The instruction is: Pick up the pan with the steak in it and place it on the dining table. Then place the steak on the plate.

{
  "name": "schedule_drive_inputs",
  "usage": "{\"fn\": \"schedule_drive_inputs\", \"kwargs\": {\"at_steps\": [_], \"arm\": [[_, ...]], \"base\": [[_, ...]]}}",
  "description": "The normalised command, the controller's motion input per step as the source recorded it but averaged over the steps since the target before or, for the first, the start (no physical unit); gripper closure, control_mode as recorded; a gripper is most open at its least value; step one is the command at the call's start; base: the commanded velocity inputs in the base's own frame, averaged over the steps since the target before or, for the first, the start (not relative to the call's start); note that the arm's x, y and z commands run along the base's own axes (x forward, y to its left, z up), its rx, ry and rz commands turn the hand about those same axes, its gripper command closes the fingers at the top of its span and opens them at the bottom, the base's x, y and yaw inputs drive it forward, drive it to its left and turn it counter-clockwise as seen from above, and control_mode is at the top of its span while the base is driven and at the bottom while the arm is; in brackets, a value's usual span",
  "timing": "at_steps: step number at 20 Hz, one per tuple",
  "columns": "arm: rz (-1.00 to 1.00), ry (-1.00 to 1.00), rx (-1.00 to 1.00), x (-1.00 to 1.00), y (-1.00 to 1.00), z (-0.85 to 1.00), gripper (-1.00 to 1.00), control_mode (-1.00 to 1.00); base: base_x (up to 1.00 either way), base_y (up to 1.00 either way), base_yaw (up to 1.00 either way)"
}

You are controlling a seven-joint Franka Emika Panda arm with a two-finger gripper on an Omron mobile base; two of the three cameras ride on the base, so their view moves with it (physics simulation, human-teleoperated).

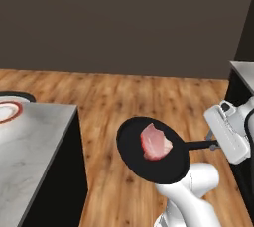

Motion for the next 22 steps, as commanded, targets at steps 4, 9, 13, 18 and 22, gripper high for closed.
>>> {"fn": "schedule_drive_inputs", "kwargs": {"at_steps": [4, 9, 13, 18, 22], "arm": [[0.00, 0.00, 0.00, 0.00, 0.00, 0.00, 1.00, 1.00], [0.00, 0.00, 0.00, 0.00, 0.00, 0.00, 1.00, 1.00], [0.00, 0.00, 0.00, 0.00, 0.00, 0.00, 1.00, 1.00], [0.00, 0.00, 0.00, 0.00, 0.00, 0.00, 1.00, 1.00], [0.00, 0.00, 0.00, 0.00, 0.00, 0.00, 1.00, 1.00]], "base": [[1.00, -0.45, -0.01], [1.00, -0.46, -0.02], [1.00, -0.47, -0.03], [1.00, -0.46, -0.02], [0.56, -0.20, 0.00]]}}
